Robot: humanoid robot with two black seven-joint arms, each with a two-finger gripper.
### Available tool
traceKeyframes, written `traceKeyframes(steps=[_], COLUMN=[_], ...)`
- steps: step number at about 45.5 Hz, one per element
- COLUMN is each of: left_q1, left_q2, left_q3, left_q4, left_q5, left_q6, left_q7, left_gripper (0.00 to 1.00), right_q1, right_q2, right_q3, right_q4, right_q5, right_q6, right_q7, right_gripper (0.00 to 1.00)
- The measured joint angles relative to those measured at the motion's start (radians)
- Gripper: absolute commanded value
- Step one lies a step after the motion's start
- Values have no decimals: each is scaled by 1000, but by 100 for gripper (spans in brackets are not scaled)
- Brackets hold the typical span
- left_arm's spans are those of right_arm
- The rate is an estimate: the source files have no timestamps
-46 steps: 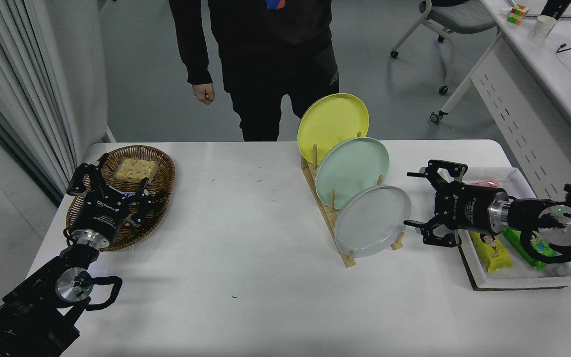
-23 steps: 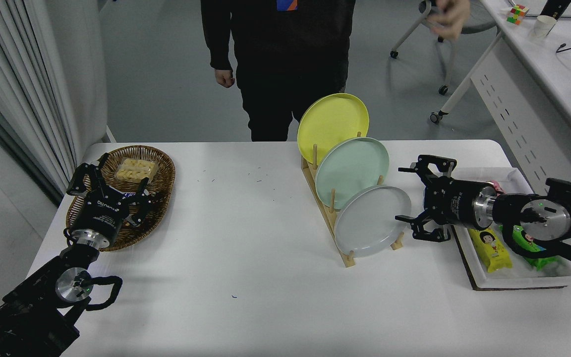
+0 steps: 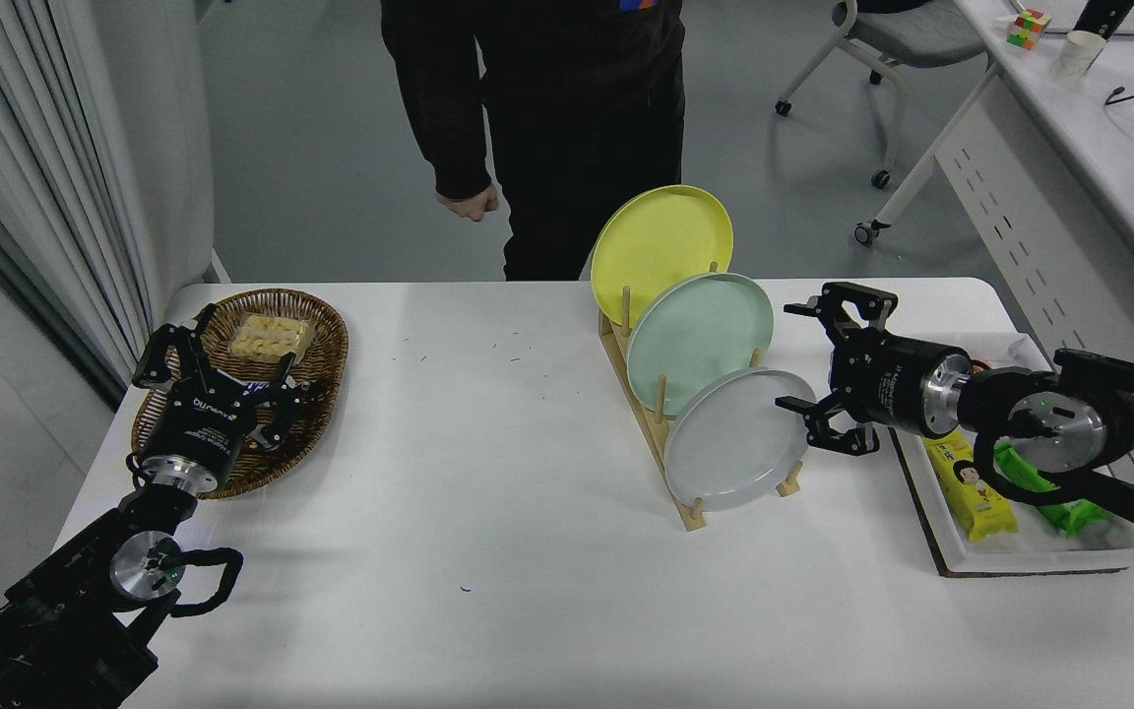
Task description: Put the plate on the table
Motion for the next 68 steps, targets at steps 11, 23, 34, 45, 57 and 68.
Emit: traceKeyframes(steps=[11, 23, 34, 45, 57, 68], left_q1=[0, 0, 0, 0, 0, 0], left_q2=[0, 0, 0, 0, 0, 0], left_q3=[0, 0, 0, 0, 0, 0], left_q4=[0, 0, 0, 0, 0, 0], left_q5=[0, 0, 0, 0, 0, 0], left_q6=[0, 0, 0, 0, 0, 0], left_q7=[0, 0, 0, 0, 0, 0], left_gripper=[98, 98, 98, 98, 98, 98], right_q1=[17, 43, 57, 62, 71, 74], right_q2=[30, 48, 58, 67, 70, 71], right_q3=[-30, -52, -58, -55, -51, -50], right_q4=[-37, -51, -55, -56, -58, -60], right_q5=[-2, 9, 25, 32, 34, 35], right_q6=[-6, 3, 9, 10, 10, 3], right_q7=[-1, -61, -111, -126, -131, -132], right_gripper=[92, 86, 79, 71, 62, 60])
